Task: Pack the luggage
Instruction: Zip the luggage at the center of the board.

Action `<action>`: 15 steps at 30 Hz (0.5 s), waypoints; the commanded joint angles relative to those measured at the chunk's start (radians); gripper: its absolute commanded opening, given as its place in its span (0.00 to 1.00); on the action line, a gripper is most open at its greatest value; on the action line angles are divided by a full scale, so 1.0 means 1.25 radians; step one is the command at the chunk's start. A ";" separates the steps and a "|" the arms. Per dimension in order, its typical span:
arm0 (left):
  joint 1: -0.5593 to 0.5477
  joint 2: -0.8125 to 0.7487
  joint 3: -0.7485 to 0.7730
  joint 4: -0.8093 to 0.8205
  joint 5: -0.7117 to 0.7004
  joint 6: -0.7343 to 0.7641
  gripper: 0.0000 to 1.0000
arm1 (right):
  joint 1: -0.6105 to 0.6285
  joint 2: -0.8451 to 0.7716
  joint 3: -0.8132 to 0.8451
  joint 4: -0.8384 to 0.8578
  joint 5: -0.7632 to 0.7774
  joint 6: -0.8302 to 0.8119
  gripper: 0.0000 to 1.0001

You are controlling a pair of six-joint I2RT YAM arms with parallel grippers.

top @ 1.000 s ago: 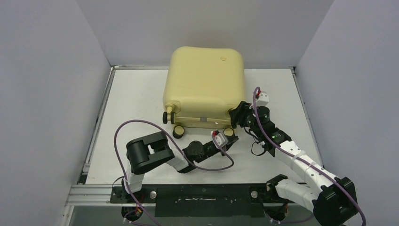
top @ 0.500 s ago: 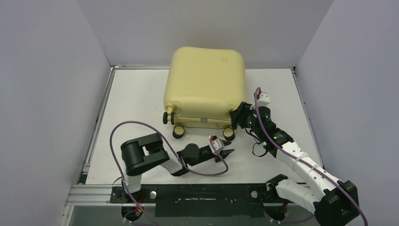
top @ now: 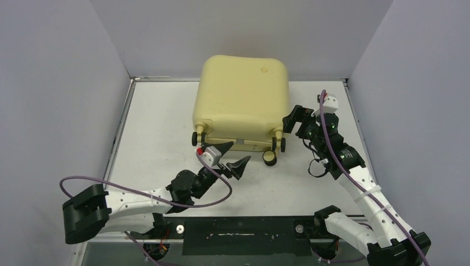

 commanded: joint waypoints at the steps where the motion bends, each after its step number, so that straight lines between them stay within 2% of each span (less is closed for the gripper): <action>1: 0.021 -0.139 -0.024 -0.193 -0.257 -0.130 0.79 | -0.048 0.029 0.016 0.001 -0.016 -0.013 0.99; 3: 0.062 -0.204 -0.001 -0.325 -0.323 -0.215 0.81 | -0.061 0.047 0.022 0.035 -0.120 -0.006 0.98; 6: 0.176 -0.268 0.056 -0.568 -0.318 -0.360 0.82 | -0.050 0.111 0.052 0.017 -0.231 0.017 0.96; 10: 0.317 -0.325 0.098 -0.735 -0.199 -0.442 0.82 | 0.014 0.132 0.046 -0.037 -0.182 0.014 0.95; 13: 0.346 -0.361 0.105 -0.785 -0.155 -0.440 0.82 | 0.072 0.139 0.025 -0.072 -0.152 0.019 0.90; 15: 0.347 -0.380 0.111 -0.815 -0.154 -0.433 0.82 | 0.106 0.150 0.009 -0.090 -0.126 0.043 0.80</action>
